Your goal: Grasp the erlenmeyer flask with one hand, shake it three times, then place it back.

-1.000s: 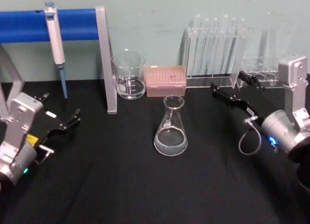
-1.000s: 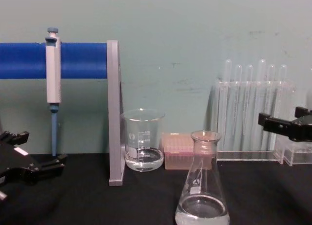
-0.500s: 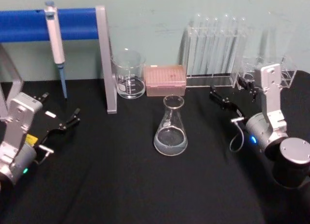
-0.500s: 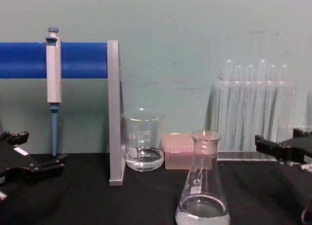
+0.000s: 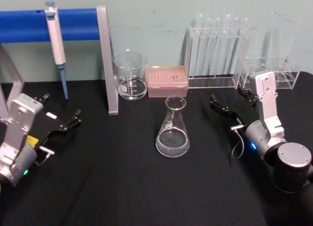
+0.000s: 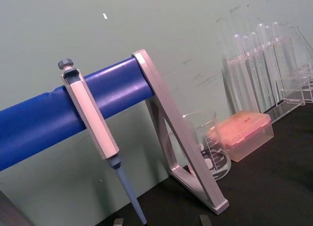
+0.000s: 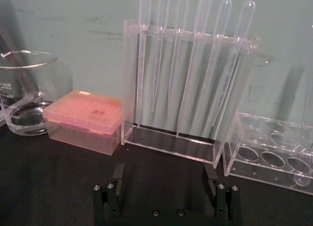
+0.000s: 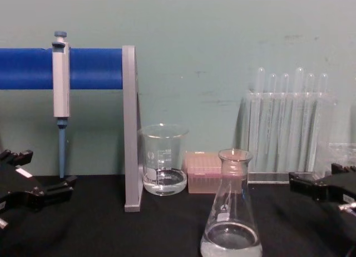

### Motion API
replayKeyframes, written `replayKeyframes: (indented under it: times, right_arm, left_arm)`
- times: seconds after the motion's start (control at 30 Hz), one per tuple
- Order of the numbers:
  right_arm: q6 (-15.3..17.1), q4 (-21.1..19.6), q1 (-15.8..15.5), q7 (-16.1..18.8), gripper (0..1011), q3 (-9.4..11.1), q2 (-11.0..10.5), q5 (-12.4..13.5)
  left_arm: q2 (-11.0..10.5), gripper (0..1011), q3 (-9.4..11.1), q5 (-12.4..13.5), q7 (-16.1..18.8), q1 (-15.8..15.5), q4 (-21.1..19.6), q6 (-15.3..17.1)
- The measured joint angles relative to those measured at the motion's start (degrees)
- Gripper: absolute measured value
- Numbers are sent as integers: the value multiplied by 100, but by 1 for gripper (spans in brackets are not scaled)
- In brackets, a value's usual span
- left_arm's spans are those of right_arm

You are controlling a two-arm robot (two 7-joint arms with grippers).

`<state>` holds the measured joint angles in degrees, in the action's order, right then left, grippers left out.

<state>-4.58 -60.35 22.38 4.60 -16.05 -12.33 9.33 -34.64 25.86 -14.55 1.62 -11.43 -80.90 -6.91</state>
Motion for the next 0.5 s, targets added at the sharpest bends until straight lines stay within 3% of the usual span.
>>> replayKeyframes:
  times: [0.5]
  right_arm:
    - [1,0,3,6,1003,-3,-4,4]
  left_arm:
    - [0,1001,0,0,0,0,0,0]
